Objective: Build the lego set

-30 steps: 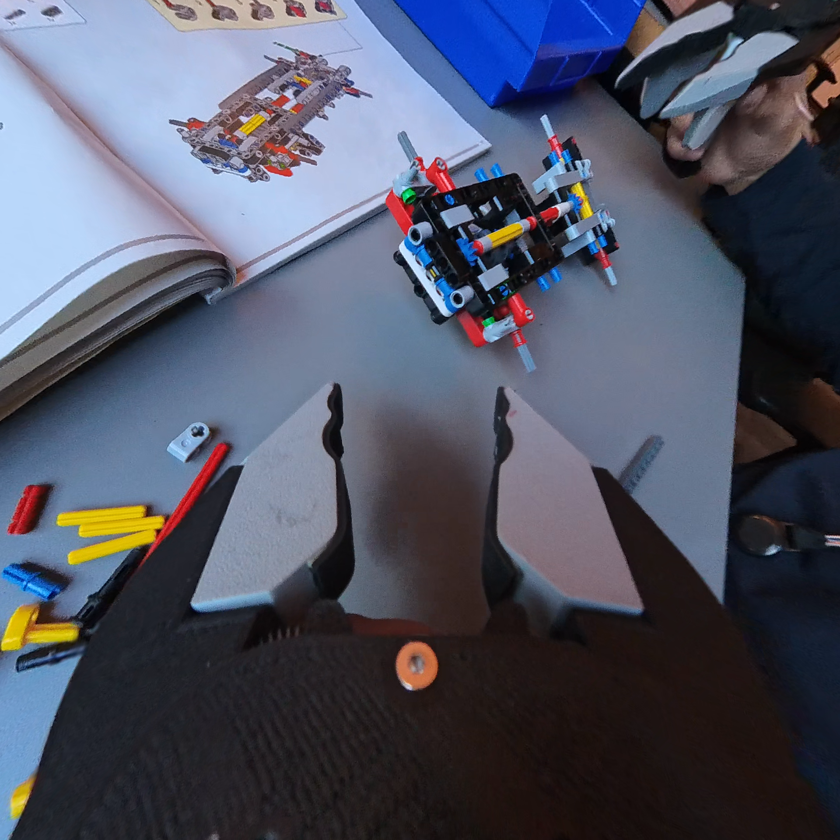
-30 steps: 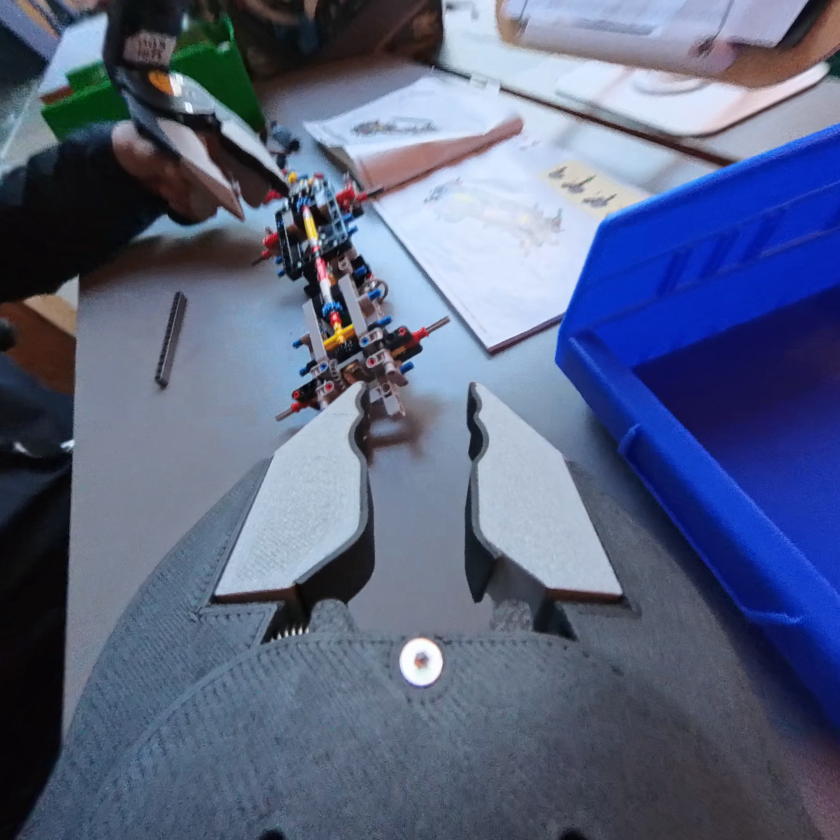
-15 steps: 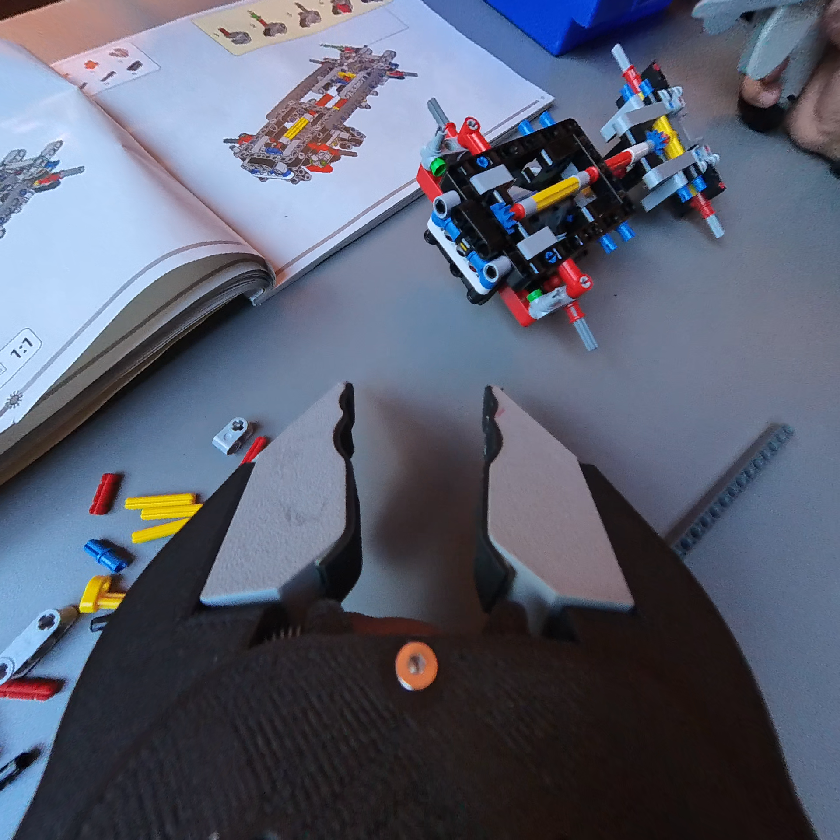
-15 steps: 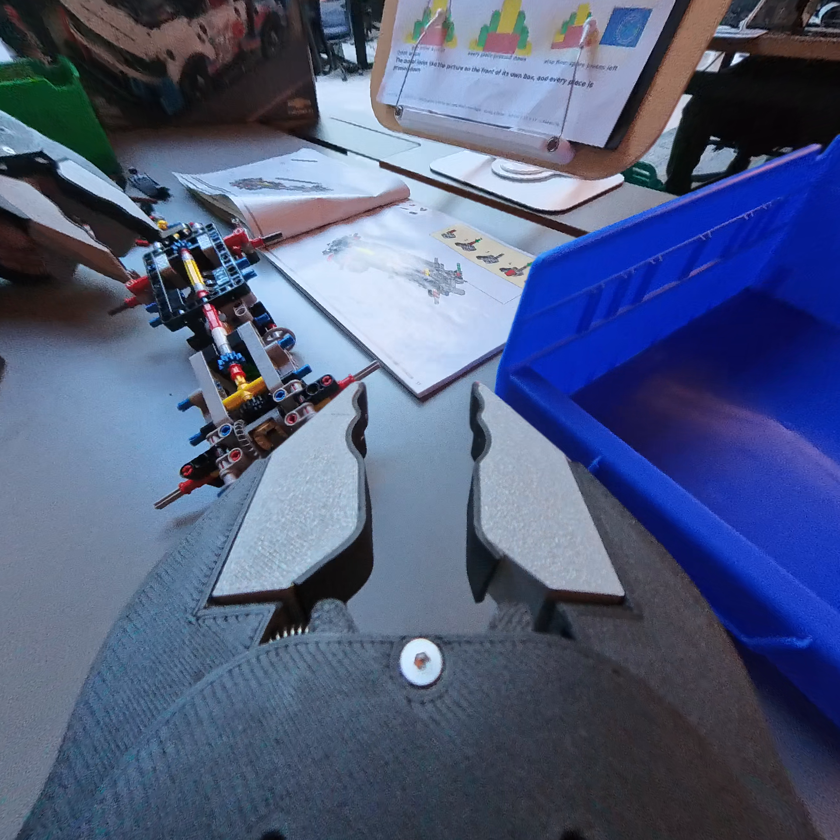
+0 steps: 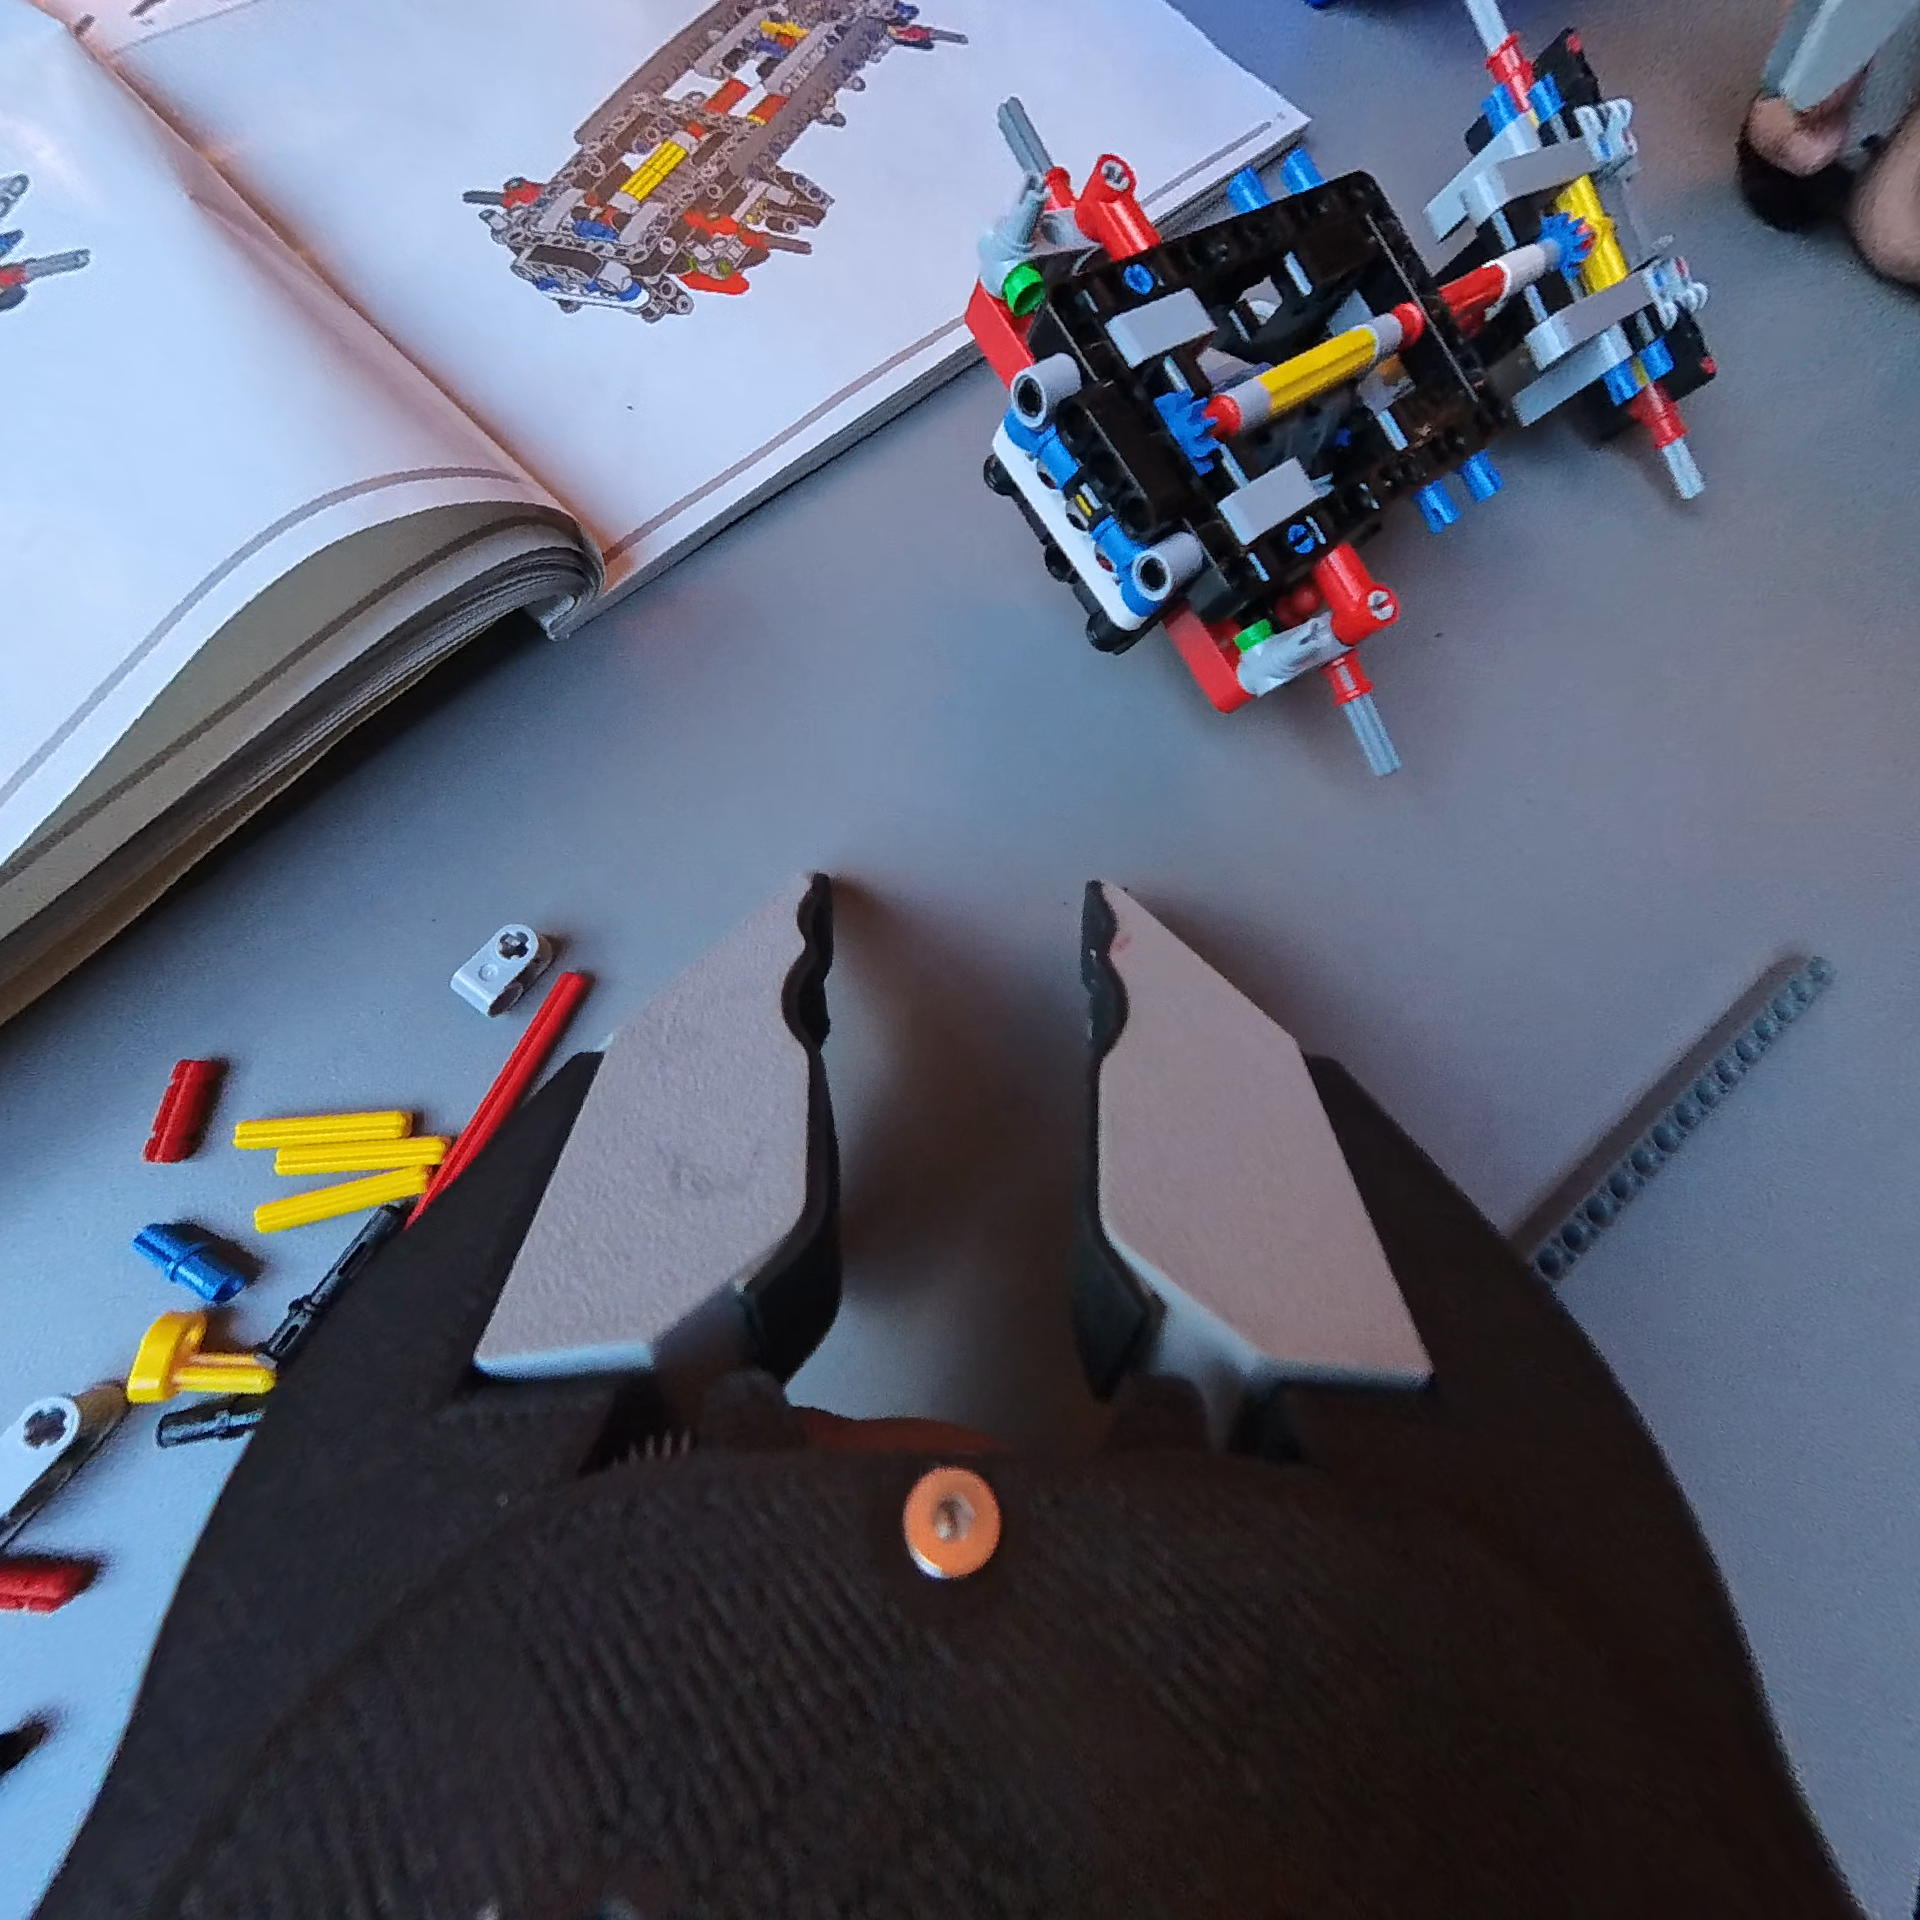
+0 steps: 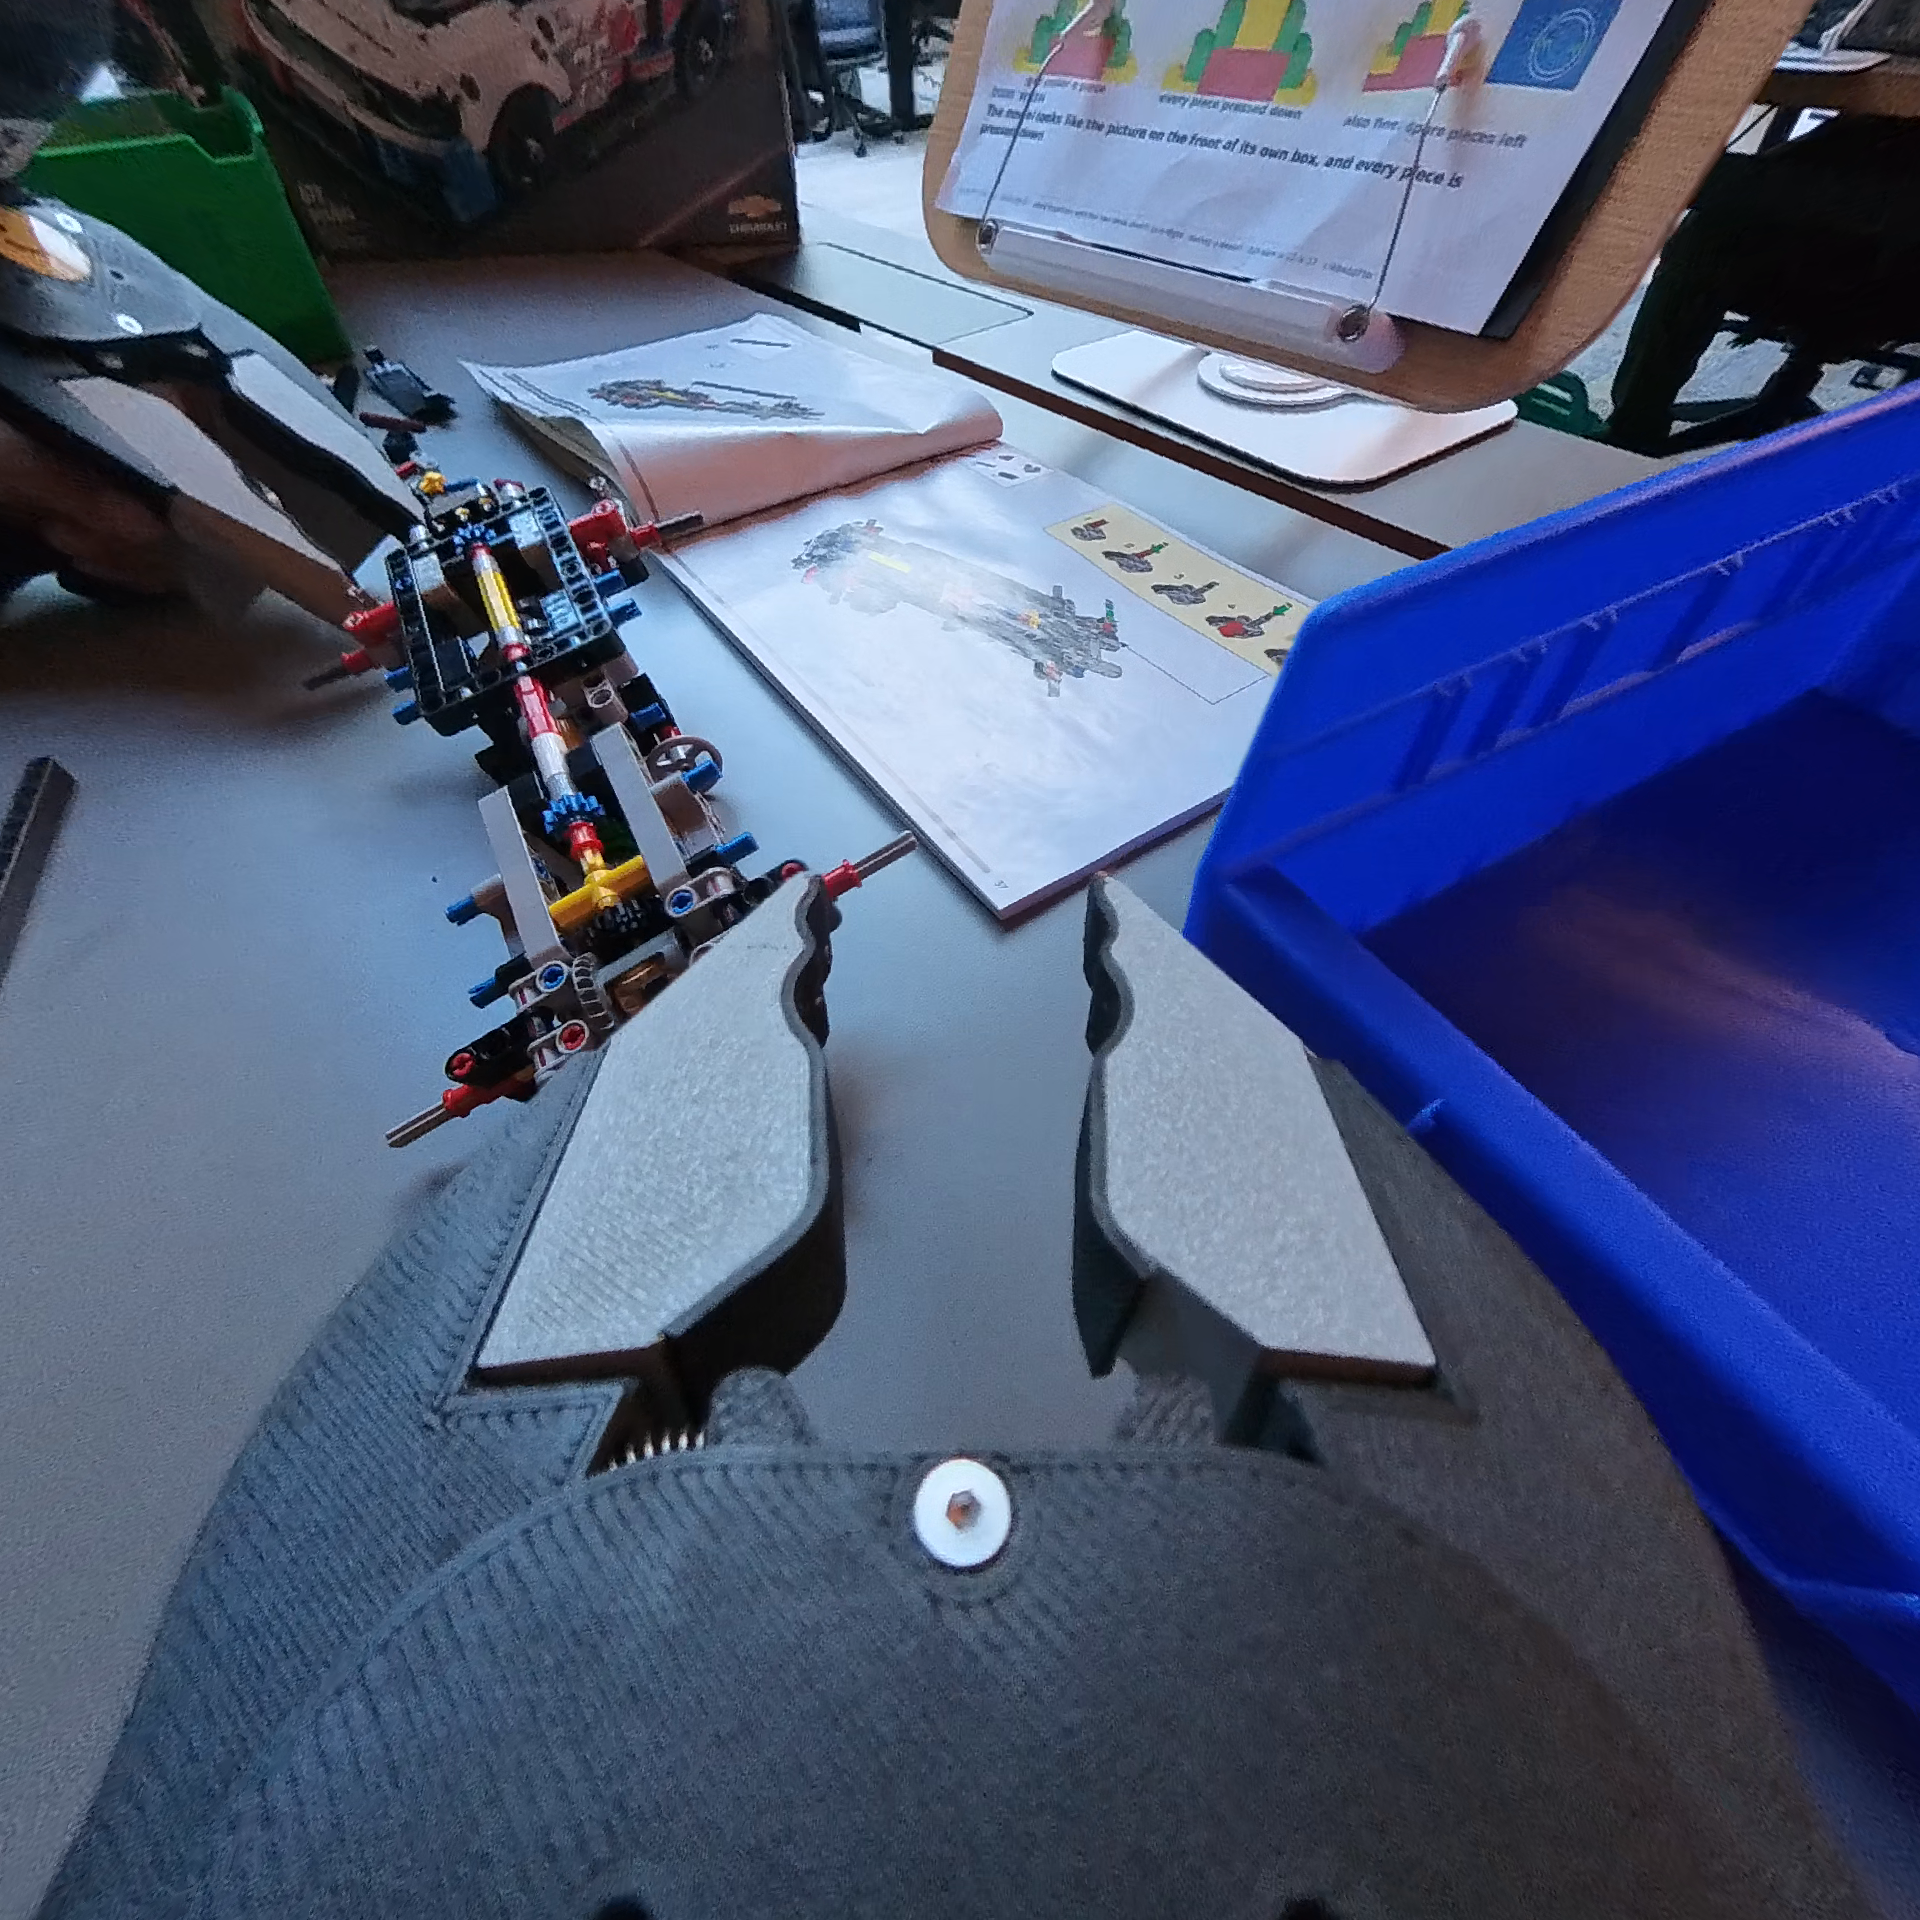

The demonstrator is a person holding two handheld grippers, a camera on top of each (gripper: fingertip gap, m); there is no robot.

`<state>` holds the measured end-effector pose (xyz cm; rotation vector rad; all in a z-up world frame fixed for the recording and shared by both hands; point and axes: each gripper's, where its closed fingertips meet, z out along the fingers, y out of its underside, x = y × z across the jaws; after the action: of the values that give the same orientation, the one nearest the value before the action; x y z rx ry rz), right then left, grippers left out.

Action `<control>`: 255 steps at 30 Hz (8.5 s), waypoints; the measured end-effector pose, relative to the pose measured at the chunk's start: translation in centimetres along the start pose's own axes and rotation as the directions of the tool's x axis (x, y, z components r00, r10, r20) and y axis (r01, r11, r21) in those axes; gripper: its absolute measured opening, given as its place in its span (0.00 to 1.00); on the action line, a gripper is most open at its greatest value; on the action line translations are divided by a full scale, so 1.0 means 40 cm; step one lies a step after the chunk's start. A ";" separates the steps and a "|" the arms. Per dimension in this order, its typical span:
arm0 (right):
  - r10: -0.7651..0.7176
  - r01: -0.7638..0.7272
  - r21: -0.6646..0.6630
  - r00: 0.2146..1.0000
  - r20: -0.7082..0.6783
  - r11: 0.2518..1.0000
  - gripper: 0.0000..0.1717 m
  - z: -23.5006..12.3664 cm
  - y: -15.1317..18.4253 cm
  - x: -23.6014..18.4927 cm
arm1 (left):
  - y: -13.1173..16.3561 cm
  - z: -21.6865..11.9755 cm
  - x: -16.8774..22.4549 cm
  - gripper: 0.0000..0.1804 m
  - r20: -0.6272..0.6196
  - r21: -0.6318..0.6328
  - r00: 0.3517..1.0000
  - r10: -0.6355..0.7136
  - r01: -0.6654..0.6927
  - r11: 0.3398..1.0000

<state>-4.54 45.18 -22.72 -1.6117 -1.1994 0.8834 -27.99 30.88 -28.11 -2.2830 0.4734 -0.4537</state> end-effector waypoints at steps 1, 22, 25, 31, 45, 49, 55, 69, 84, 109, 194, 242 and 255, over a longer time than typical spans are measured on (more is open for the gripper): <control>-0.008 0.008 -0.004 1.000 0.001 1.000 0.27 0.001 0.001 -0.002 | -0.001 0.000 -0.001 0.26 -0.001 0.001 1.000 -0.003 0.003 1.000; -0.180 0.188 0.049 0.975 -0.126 0.981 0.23 -0.028 -0.037 -0.129 | -0.009 0.024 0.047 0.30 -0.048 -0.010 0.997 0.058 -0.058 0.998; -0.216 0.230 0.099 0.967 -0.133 0.968 0.20 -0.043 -0.070 -0.211 | -0.008 0.024 0.047 0.30 -0.038 -0.013 0.997 0.066 -0.067 0.998; -0.232 0.248 -0.064 0.954 0.188 0.967 0.20 0.051 0.016 -0.511 | -0.008 0.022 0.043 0.29 -0.034 -0.008 0.999 0.040 -0.041 0.999; -0.224 0.376 -0.305 0.873 0.433 0.875 0.11 0.137 0.124 -0.677 | -0.004 0.015 0.046 0.29 -0.046 -0.004 0.999 0.021 -0.021 1.000; -0.248 0.394 -0.301 0.871 0.424 0.869 0.03 0.133 0.126 -0.668 | -0.003 0.013 0.047 0.29 -0.058 -0.003 0.998 0.013 -0.013 1.000; -0.263 0.359 -0.236 0.896 0.357 0.903 0.02 0.111 0.090 -0.621 | -0.006 0.010 0.045 0.28 -0.092 0.005 0.995 -0.032 0.032 0.999; -0.498 0.496 -0.114 0.867 0.015 0.860 0.02 0.104 -0.165 -0.210 | -0.010 0.006 0.022 0.27 -0.009 0.021 0.999 -0.035 0.035 0.999; -0.595 0.594 -0.171 0.802 0.050 0.786 0.03 0.240 -0.168 -0.092 | -0.028 -0.012 0.033 0.26 -0.027 0.088 1.000 -0.009 0.011 0.996; -0.550 0.559 -0.144 0.829 0.103 0.817 0.03 0.167 -0.149 -0.126 | -0.061 -0.043 0.036 0.15 0.019 0.202 0.998 0.058 -0.060 0.978; -0.458 0.498 -0.125 0.852 0.255 0.858 0.03 0.118 -0.102 -0.119 | -0.352 0.161 0.155 0.09 -0.157 0.032 0.860 0.485 -0.487 0.873; -0.394 0.437 -0.102 0.872 0.290 0.894 0.02 0.094 -0.101 -0.108 | -0.377 0.148 0.147 0.15 -0.220 0.073 0.880 0.420 -0.415 0.907; -0.383 0.442 -0.128 0.864 0.326 0.888 0.02 0.115 -0.080 -0.132 | -0.359 0.161 0.187 0.05 -0.281 0.107 0.831 0.480 -0.470 0.876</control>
<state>-11.15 41.59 -21.06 -1.3180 -1.8154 0.7513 -15.74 40.65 -20.50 -1.9680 1.1493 -0.5455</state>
